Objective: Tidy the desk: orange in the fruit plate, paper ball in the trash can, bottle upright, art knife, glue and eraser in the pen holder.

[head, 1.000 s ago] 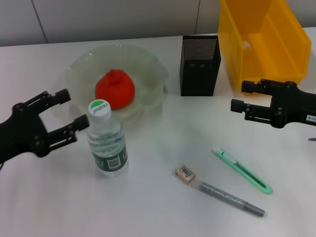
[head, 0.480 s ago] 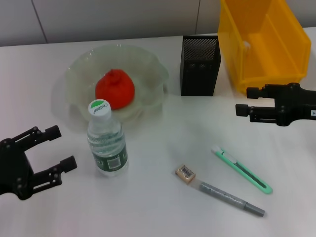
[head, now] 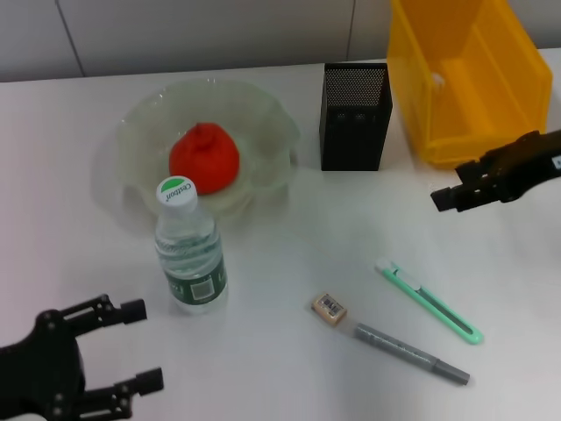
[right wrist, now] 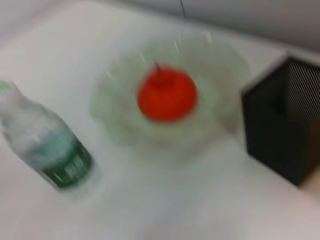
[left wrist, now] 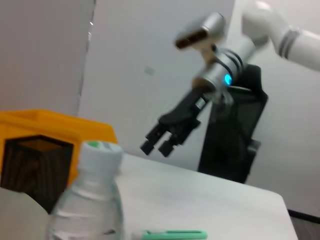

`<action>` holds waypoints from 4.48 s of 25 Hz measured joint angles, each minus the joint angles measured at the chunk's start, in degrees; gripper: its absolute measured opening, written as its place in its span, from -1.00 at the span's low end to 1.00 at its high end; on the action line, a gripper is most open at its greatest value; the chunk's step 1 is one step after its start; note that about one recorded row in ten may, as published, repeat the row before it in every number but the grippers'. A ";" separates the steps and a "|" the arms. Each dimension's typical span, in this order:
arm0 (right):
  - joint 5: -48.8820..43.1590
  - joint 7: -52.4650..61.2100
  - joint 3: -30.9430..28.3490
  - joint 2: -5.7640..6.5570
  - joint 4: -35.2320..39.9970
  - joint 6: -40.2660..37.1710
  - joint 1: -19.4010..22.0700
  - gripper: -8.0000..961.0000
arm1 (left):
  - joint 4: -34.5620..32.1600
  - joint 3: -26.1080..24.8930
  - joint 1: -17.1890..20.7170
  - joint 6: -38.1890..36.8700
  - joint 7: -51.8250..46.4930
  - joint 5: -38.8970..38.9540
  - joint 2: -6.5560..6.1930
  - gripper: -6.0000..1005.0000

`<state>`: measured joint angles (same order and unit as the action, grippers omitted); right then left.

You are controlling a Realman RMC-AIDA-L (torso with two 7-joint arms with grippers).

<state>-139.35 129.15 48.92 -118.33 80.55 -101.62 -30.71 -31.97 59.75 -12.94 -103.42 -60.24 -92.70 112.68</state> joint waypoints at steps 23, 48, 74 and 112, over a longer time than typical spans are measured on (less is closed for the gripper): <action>-19.19 21.00 24.95 -1.08 -21.81 4.63 -20.31 0.42 | -0.02 0.72 -1.20 -0.84 3.11 -2.46 2.07 0.58; -16.44 32.25 38.40 -1.56 -33.16 12.16 -25.92 0.42 | -0.02 0.41 -1.65 0.63 5.26 -4.07 2.96 0.58; -14.72 31.93 40.73 -1.56 -35.32 15.14 -25.71 -0.26 | 0.07 0.24 -1.65 1.82 5.23 -4.07 3.34 0.57; -14.42 17.77 23.00 -0.71 6.86 25.15 -12.30 -0.62 | 0.07 -0.96 -1.74 2.88 5.31 -3.77 4.23 0.57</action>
<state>-153.78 146.92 71.92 -119.03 87.41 -76.47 -43.01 -31.90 58.79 -14.68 -100.54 -54.93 -96.47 116.91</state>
